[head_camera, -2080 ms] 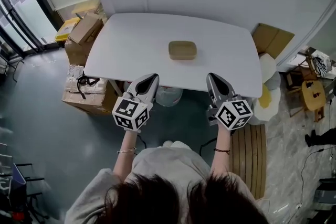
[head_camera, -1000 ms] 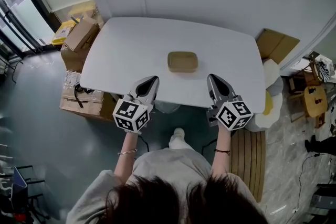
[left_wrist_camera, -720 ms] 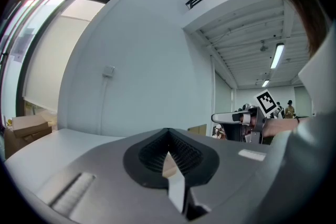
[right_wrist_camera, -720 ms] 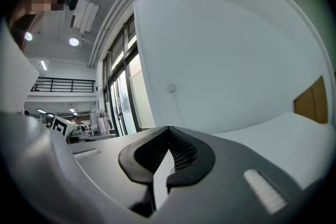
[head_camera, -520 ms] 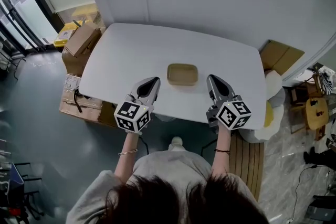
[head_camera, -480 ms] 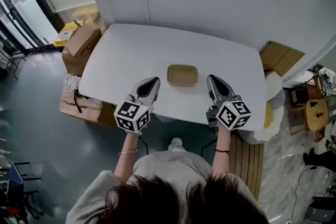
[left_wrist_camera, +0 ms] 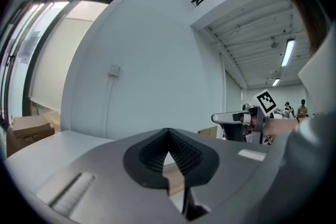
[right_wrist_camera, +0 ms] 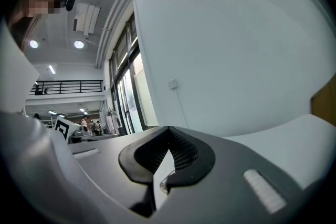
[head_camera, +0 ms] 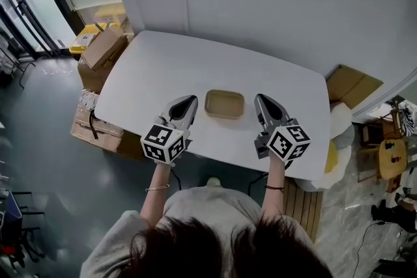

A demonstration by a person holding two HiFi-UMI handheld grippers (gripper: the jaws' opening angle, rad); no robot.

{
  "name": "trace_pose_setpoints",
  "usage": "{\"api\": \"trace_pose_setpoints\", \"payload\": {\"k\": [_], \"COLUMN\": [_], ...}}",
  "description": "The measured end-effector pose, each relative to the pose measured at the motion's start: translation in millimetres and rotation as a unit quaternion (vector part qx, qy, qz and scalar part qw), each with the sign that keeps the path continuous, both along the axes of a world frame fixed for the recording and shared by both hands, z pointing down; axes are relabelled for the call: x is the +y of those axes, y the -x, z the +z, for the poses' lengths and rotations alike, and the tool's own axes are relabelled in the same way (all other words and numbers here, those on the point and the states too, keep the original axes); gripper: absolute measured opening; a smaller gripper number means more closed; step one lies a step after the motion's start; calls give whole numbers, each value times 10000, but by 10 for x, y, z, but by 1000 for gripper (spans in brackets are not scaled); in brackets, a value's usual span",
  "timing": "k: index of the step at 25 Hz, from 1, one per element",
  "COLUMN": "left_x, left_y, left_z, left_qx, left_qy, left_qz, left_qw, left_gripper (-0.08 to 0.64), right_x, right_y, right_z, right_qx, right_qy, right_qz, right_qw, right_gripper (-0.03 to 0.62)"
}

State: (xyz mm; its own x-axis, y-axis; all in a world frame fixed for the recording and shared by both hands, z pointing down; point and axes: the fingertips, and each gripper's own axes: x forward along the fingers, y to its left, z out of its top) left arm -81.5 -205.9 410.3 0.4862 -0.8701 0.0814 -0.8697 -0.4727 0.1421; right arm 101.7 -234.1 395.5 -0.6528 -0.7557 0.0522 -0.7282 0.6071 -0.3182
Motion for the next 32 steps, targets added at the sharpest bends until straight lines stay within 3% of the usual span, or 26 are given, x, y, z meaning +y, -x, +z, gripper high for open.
{"api": "trace_pose_setpoints", "payload": {"k": [10,32], "left_x": [-156,-643], "left_y": [-13,-26], "left_z": [216,708], "left_qx": [74,12], "left_qy": [287,1032], "left_qz": [-98,452], "left_qw": [9995,9936], "left_gripper": [-10,-9], "right_x": [-191,-516], "right_y": [-62,-29], "right_z": [199,759], "right_qx": [30,227], "right_qy": [242,1025], "right_qz": [7,386], "right_qw": [9997,9937], "right_gripper": [14,14]}}
